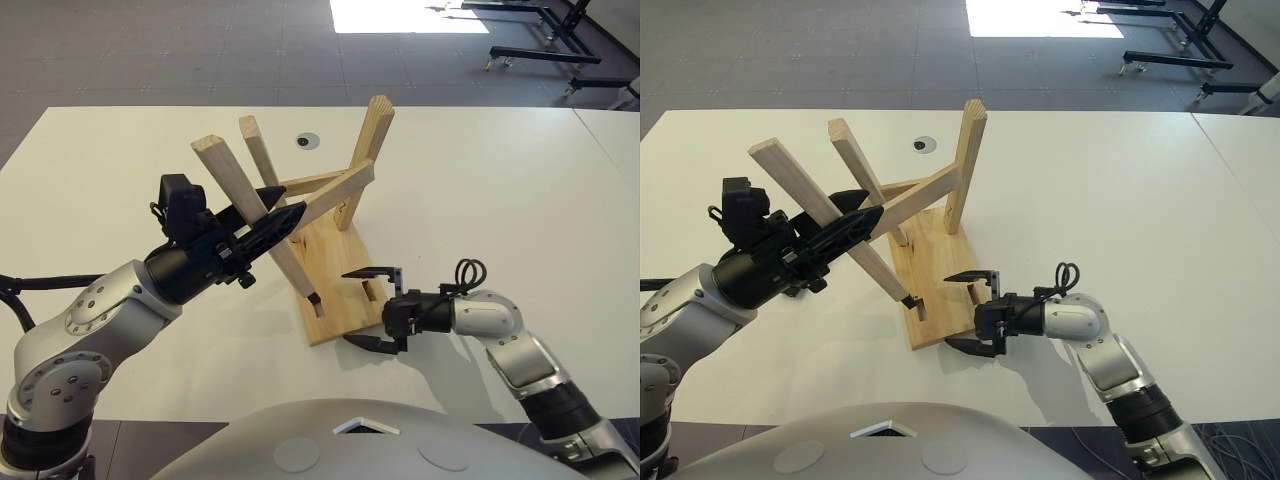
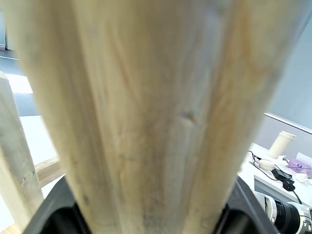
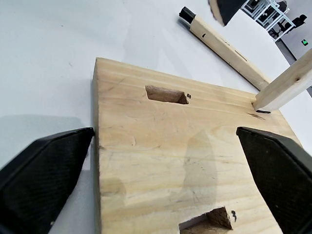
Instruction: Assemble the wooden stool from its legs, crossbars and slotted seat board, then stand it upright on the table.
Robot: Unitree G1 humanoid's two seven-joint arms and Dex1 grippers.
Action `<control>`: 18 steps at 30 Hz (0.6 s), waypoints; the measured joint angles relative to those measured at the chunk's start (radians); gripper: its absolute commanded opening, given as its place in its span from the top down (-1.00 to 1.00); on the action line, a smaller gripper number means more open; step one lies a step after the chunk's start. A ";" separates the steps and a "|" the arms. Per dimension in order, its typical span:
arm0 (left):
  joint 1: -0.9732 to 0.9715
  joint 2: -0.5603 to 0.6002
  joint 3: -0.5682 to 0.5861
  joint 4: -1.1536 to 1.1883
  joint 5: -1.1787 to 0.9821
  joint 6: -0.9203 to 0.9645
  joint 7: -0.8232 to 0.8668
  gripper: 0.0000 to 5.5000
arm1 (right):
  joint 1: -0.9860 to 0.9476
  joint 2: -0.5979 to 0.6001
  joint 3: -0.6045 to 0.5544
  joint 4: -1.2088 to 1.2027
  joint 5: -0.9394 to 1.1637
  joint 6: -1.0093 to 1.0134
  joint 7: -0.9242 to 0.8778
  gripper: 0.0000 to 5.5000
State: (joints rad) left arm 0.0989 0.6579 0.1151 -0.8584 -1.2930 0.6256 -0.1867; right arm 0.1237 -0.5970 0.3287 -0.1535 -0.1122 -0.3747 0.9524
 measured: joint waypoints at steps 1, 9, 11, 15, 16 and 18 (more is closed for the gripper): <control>-0.005 0.000 0.000 0.000 -0.002 0.000 -0.001 0.26 | -0.002 0.005 0.006 0.011 -0.005 -0.002 -0.013 -0.96; -0.016 0.003 0.000 0.007 0.001 0.003 -0.008 0.26 | -0.092 0.066 0.019 0.049 -0.006 0.068 -0.097 -0.96; -0.018 0.003 -0.002 0.011 0.007 0.005 -0.012 0.26 | -0.103 0.075 0.015 0.050 -0.002 0.098 -0.113 -0.96; -0.046 0.012 0.014 0.029 -0.004 0.007 -0.011 0.26 | -0.114 0.059 -0.023 -0.060 0.214 0.332 -0.020 -0.96; -0.062 0.022 0.032 0.045 -0.016 0.007 -0.010 0.26 | -0.118 0.033 -0.049 -0.101 0.301 0.405 0.019 -0.96; -0.111 0.045 0.069 0.076 -0.030 0.007 -0.021 0.26 | -0.137 -0.022 -0.119 -0.149 0.503 0.574 0.099 -0.96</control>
State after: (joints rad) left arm -0.0117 0.7026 0.1841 -0.7824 -1.3227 0.6324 -0.2077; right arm -0.0129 -0.6186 0.2093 -0.3021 0.3907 0.1997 1.0515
